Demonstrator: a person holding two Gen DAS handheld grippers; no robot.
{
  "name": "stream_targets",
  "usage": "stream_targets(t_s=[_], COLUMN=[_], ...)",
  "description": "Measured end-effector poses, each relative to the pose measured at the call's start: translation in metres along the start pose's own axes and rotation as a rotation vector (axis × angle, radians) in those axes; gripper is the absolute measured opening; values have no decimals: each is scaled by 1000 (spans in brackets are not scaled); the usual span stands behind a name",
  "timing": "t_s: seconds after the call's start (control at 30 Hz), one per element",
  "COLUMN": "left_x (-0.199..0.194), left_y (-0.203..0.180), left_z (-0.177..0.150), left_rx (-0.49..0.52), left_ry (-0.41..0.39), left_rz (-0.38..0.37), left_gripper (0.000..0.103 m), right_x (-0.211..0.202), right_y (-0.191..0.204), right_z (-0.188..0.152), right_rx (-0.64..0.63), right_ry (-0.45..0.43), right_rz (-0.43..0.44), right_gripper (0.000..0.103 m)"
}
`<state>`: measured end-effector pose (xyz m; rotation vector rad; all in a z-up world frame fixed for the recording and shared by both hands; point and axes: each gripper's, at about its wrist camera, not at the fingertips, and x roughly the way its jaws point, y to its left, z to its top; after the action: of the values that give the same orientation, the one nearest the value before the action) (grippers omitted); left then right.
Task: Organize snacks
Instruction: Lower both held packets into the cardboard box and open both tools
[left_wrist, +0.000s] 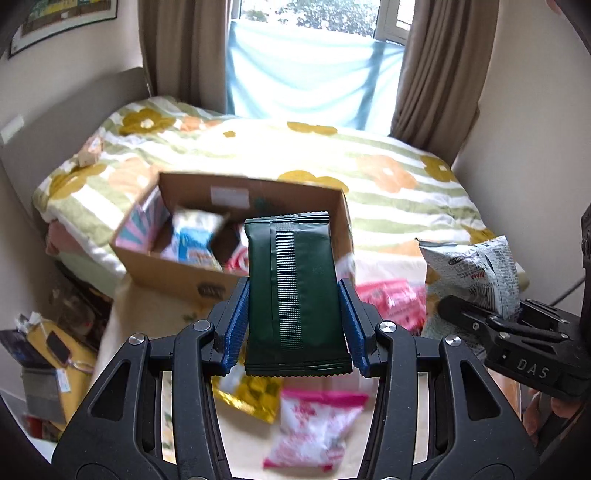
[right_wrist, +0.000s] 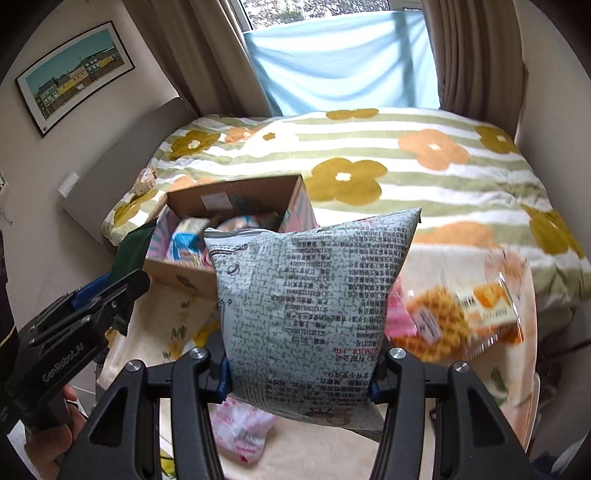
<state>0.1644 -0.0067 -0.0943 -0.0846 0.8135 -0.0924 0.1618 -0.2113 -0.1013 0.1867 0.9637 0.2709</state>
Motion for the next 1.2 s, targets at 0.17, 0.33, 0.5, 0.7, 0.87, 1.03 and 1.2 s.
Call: stream_targets(t_s=[0.17, 0.33, 0.5, 0.7, 0.87, 1.03, 1.2], left_x=[22, 65, 119, 156, 153, 142, 133], left_y=[26, 55, 76, 80, 84, 94, 105], left_z=[47, 84, 97, 94, 83, 72, 66], left_rx=[-1, 8, 28, 93, 143, 151, 136], left_ry=[-2, 63, 158, 228, 217, 218, 212], left_rz=[-6, -19, -41, -19, -14, -10, -8], left_gripper=[43, 43, 43, 82, 103, 103, 103], right_x=[12, 36, 62, 87, 96, 104, 114], right_y=[20, 35, 41, 43, 41, 48, 61], right_z=[30, 58, 75, 83, 84, 89, 97], right_rx=[10, 41, 91, 137, 151, 142, 116], right_ry=[-26, -21, -18, 16, 41, 58, 81], right_rz=[9, 10, -6, -27, -44, -44, -16], right_gripper=[48, 48, 48, 48, 48, 48, 48])
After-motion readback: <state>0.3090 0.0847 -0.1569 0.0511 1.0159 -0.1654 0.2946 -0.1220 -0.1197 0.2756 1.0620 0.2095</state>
